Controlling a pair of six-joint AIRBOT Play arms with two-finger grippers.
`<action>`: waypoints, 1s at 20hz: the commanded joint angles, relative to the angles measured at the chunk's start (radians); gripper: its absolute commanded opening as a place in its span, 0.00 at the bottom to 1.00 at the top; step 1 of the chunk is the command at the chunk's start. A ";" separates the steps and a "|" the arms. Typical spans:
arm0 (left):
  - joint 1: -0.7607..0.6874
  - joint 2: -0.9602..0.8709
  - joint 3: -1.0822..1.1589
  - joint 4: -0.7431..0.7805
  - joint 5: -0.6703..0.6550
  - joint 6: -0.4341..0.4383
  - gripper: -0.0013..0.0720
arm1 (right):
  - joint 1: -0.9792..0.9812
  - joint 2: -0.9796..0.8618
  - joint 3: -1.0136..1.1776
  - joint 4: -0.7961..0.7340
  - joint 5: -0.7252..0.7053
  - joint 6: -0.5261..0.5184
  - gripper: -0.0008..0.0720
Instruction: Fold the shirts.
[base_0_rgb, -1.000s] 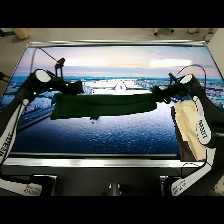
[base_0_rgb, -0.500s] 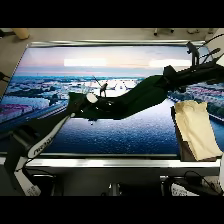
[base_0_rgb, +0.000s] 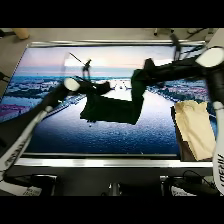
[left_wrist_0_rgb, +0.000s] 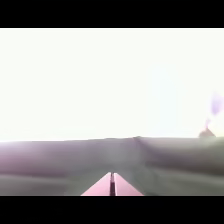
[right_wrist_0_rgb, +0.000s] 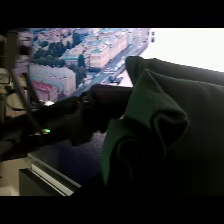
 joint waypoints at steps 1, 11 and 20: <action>0.237 0.214 0.000 0.280 -0.142 -0.021 0.05 | 0.205 -0.182 0.001 0.148 -0.257 -0.029 0.04; 0.422 0.415 -0.013 0.285 -0.446 0.030 0.05 | 0.212 -0.435 0.001 0.406 -0.177 -0.198 0.76; 0.401 0.415 -0.077 0.279 -0.406 0.043 0.05 | -0.102 -0.309 -0.174 -0.320 0.119 -0.095 0.93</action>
